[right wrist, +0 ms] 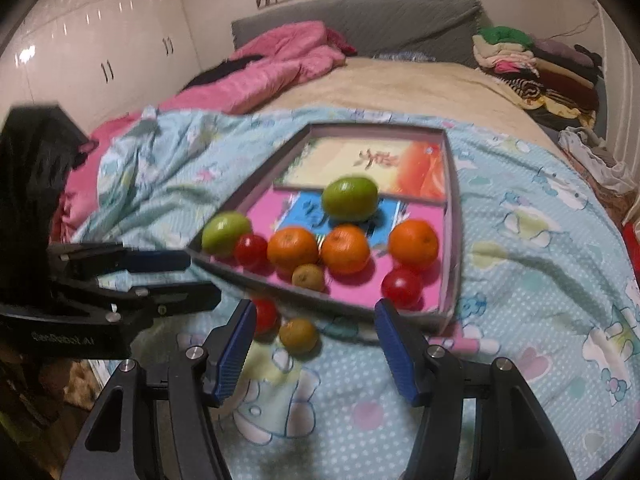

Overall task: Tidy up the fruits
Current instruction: 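Grasp a brown kiwi with the right tool while the left grasps a cherry tomato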

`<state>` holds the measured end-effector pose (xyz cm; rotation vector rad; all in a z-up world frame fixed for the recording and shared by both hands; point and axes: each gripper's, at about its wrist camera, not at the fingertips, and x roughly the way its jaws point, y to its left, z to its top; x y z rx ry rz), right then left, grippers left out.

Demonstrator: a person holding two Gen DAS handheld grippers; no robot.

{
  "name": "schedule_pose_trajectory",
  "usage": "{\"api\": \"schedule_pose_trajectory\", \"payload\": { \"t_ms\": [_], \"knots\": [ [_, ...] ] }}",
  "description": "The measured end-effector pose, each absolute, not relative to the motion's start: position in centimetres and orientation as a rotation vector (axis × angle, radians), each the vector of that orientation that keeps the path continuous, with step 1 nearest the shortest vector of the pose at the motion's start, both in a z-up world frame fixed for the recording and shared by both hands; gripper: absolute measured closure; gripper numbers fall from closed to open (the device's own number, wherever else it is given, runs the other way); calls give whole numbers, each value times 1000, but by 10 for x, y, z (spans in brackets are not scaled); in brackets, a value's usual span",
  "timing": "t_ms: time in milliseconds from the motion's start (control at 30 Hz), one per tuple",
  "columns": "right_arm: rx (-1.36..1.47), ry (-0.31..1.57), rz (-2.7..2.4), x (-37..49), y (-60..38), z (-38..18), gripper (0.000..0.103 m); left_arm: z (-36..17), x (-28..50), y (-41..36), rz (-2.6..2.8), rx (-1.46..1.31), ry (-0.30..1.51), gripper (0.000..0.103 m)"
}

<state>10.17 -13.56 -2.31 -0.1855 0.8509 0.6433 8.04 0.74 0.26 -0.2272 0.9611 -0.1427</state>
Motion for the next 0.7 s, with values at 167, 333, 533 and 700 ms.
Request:
{"api": "schedule_pose_trajectory", "payload": {
  "t_ms": [167, 333, 533, 700],
  "knots": [
    [-243, 909, 637, 100, -131, -39, 43, -9, 82, 5, -165, -259, 998, 41],
    [-268, 929, 647, 99, -126, -47, 50, -14, 85, 0, -185, -255, 1006, 50],
    [-274, 949, 667, 102, -118, -56, 61, -23, 90, -5, -210, -265, 1029, 58],
    [-296, 951, 674, 105, -110, -63, 66, -26, 92, -10, -227, -255, 1035, 67]
  ]
}}
